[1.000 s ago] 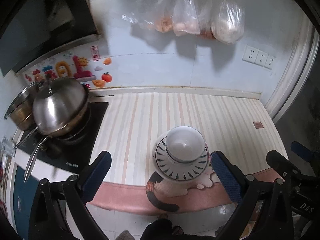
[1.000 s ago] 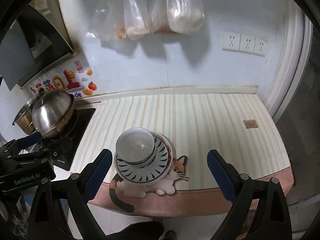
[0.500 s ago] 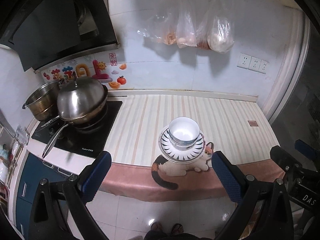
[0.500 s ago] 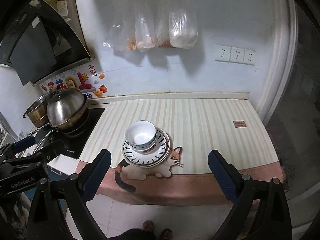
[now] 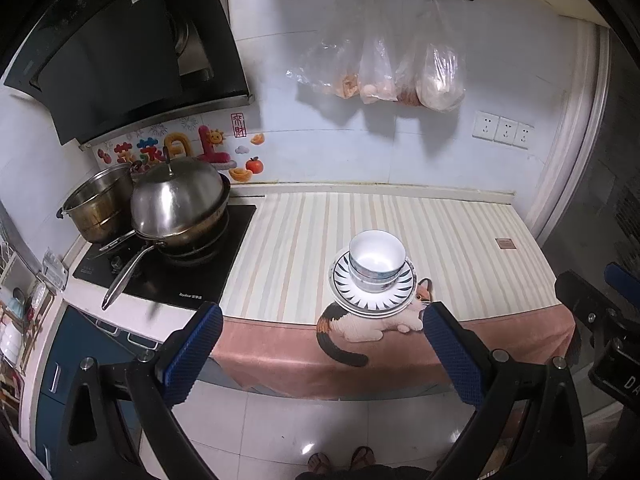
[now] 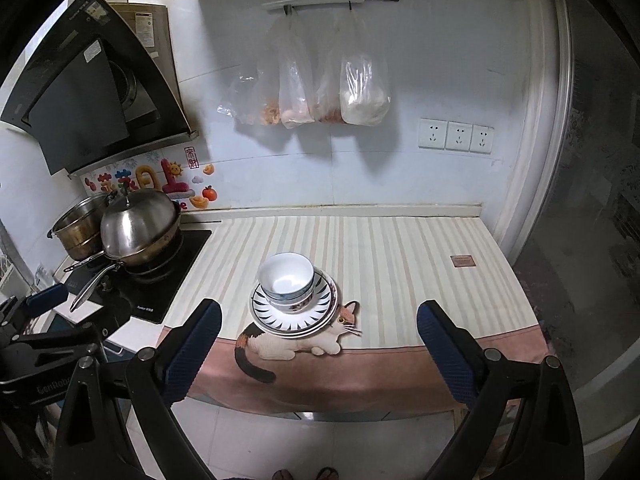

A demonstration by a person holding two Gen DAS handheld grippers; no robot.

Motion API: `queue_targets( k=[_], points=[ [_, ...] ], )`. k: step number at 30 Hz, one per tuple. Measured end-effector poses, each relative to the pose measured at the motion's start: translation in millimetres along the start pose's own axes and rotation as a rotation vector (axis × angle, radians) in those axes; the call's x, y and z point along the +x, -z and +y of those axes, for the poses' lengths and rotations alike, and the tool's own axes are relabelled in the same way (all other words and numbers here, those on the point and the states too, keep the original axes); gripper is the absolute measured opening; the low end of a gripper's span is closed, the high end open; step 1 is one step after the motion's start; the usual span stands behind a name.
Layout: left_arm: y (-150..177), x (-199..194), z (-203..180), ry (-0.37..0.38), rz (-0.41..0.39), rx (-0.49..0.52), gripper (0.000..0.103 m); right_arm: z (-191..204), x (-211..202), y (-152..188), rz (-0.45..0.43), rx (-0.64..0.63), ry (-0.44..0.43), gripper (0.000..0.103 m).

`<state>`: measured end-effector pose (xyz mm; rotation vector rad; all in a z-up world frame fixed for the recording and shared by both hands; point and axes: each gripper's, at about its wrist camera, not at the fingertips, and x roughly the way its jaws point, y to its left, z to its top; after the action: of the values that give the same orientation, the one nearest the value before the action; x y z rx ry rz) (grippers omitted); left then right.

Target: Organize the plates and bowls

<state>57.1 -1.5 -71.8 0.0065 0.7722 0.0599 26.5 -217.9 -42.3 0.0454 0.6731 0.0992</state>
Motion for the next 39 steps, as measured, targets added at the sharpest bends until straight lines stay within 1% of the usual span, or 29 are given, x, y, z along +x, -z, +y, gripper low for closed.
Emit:
queue_targets(
  k=[11,23,39],
  points=[
    [4.7,-9.0,9.6,0.002,-0.017,0.0,0.103,5.0,-9.8,0.8,-0.015,0.006,0.015,0.1],
    [-2.6,-17.3,16.6,0.006,-0.049,0.004,0.103,6.9,-10.2,-1.6,-0.017,0.005,0.014,0.101],
    [-3.5,-14.3,16.3,0.019,-0.034,0.007,0.103,9.4,-9.1,-2.6,-0.007,0.019,0.036,0.101]
  ],
)
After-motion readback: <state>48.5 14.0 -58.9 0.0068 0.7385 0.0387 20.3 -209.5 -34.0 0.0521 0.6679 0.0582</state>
